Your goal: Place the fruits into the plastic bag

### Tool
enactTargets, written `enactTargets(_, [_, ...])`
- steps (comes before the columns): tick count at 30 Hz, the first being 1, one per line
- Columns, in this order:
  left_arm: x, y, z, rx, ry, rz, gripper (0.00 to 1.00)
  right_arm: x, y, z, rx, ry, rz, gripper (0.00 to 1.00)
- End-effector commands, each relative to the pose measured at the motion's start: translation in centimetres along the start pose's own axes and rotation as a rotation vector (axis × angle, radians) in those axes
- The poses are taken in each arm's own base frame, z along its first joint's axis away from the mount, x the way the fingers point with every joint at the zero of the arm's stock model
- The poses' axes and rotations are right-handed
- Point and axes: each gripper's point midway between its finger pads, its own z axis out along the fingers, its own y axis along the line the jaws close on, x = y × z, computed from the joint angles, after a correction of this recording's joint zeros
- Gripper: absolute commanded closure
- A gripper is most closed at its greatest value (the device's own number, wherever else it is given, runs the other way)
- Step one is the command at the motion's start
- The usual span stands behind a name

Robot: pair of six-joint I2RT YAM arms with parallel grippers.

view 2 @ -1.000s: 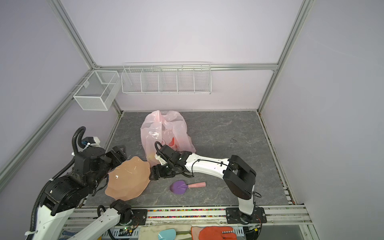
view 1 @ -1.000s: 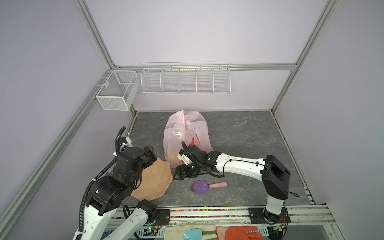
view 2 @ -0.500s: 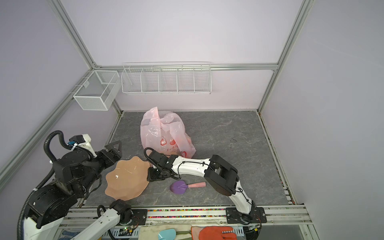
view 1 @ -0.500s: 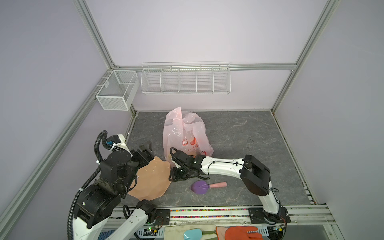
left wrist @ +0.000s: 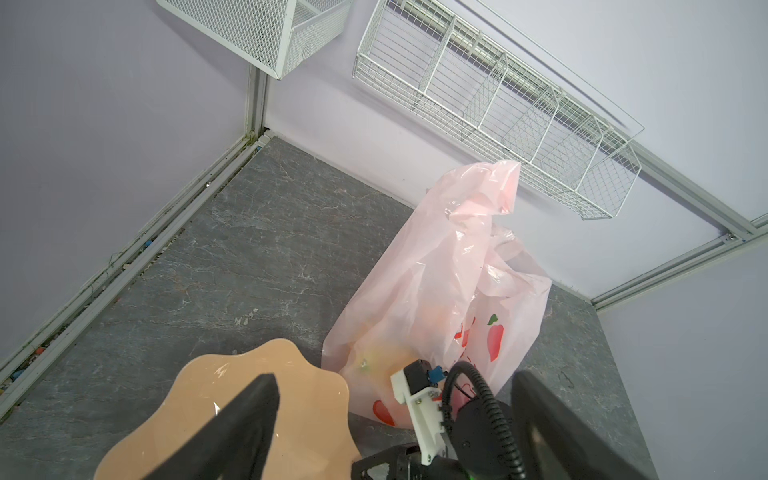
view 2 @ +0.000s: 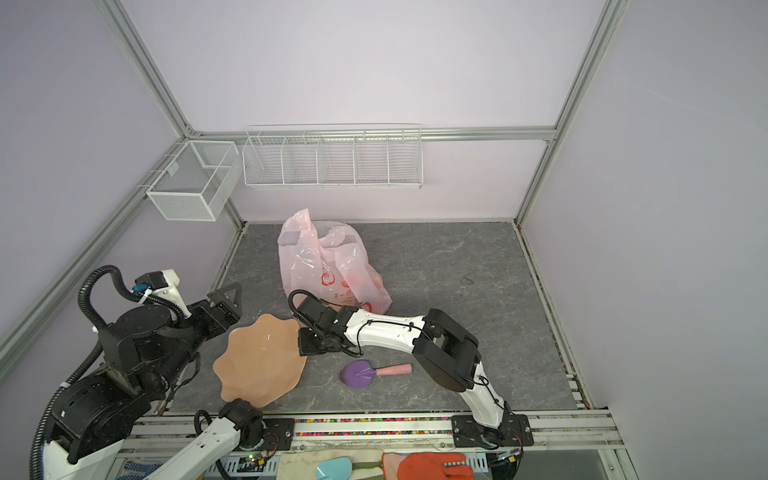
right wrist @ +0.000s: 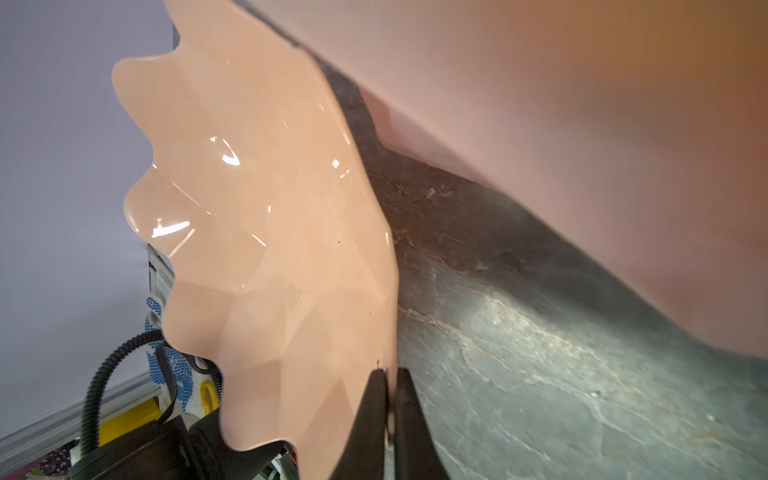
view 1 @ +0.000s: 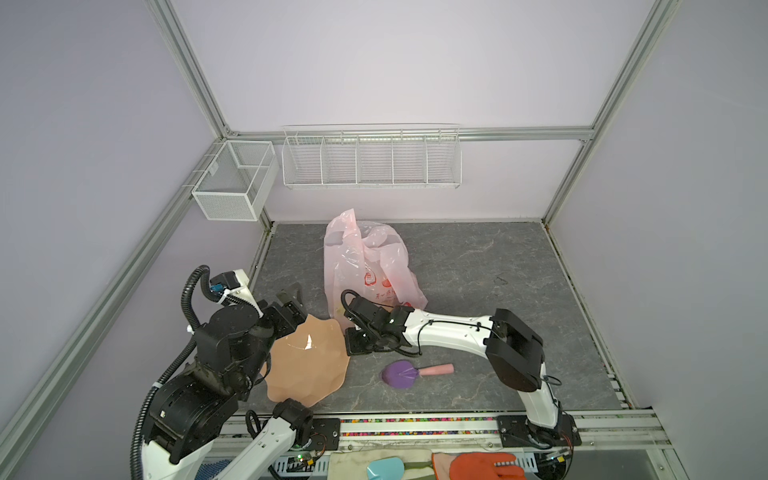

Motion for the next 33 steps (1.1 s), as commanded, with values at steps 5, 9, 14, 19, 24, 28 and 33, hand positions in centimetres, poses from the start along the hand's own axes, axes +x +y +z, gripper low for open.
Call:
enactTargets(5, [0.4,0.0,0.9,-0.014,0.005,0.043,0.12,-0.1,-6.7,-5.2,0.229,-0.061,0.086,0.93])
enactTargets(9, [0.9,-0.1,1.7,-0.011,0.009,0.048,0.12,0.6,-9.7,-6.9,0.297,-0.066,0.114,0.93])
enactTargets(14, [1.7,-0.1,2.9,-0.023,0.026,0.061,0.12,2.0,-12.3,-7.9,0.329,-0.045,0.156,0.93])
enactTargets(19, [2.3,1.2,3.3,-0.077,0.016,0.054,0.11,2.1,-12.5,-8.7,0.329,-0.055,0.164,0.79])
enactTargets(24, [3.0,3.4,3.5,-0.184,0.005,0.063,0.08,1.1,-11.9,-11.5,0.332,-0.109,0.141,0.32])
enactTargets(28, [4.2,5.1,4.7,-0.293,0.034,0.107,0.02,0.4,-11.3,-16.0,0.312,-0.204,0.065,0.06])
enactTargets(33, [5.4,7.5,7.3,-0.358,0.042,0.095,0.01,-0.5,-13.2,-23.5,0.395,-0.403,-0.108,0.11])
